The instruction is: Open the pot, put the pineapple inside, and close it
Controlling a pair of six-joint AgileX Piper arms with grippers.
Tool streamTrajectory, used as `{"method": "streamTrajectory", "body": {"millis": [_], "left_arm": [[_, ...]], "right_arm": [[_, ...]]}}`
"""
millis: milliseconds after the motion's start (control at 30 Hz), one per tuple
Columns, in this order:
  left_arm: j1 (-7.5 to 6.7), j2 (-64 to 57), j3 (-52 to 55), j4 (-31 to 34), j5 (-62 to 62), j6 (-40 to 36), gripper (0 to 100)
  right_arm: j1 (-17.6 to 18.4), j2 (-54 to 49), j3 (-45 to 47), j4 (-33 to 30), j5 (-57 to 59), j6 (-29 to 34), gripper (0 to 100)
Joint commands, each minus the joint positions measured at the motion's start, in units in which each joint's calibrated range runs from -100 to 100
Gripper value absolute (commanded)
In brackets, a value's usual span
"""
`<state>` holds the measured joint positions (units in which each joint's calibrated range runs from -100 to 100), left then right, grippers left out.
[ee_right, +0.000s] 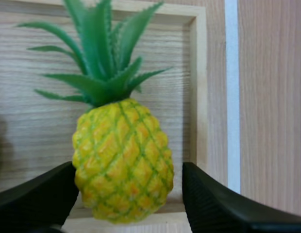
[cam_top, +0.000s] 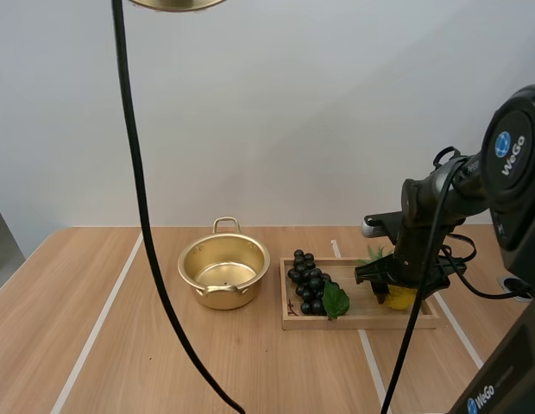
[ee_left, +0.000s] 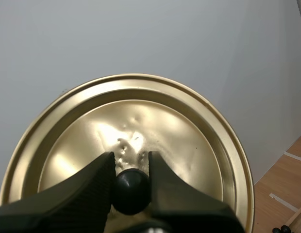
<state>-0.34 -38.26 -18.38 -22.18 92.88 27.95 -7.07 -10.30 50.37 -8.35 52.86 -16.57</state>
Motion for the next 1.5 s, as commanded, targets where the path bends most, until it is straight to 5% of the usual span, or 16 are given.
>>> {"method": "streamTrajectory", "body": {"millis": [0, 600, 667, 833, 1100, 1467], "left_arm": [[-0.05, -0.4, -0.5, -0.5, -2.1, -0.6, 0], [-0.05, -0.4, -0.5, -1.2, -1.9, -0.3, 0], [-0.05, -0.4, -0.5, -1.3, -1.9, -0.3, 0], [-0.05, -0.4, -0.5, -1.3, -2.1, -0.3, 0], [-0.05, -0.8, -0.5, -1.3, -6.2, -0.3, 0], [-0.05, -2.4, -8.2, -1.3, -22.2, -2.0, 0]], "right_arm": [[-0.3, 0.1, 0.3, -0.5, -2.6, 0.5, 100], [-0.3, 2.3, 0.3, -0.3, -8.2, 0.5, 100], [-0.3, 2.8, 0.3, -0.1, -7.7, 0.5, 81], [-0.3, 3.0, 0.3, -0.1, -8.1, 0.9, 0], [-0.3, 2.2, -2.0, 0.0, -9.6, 0.9, 0], [-0.2, -6.6, -20.9, 3.8, 6.0, 0.5, 0]]}}
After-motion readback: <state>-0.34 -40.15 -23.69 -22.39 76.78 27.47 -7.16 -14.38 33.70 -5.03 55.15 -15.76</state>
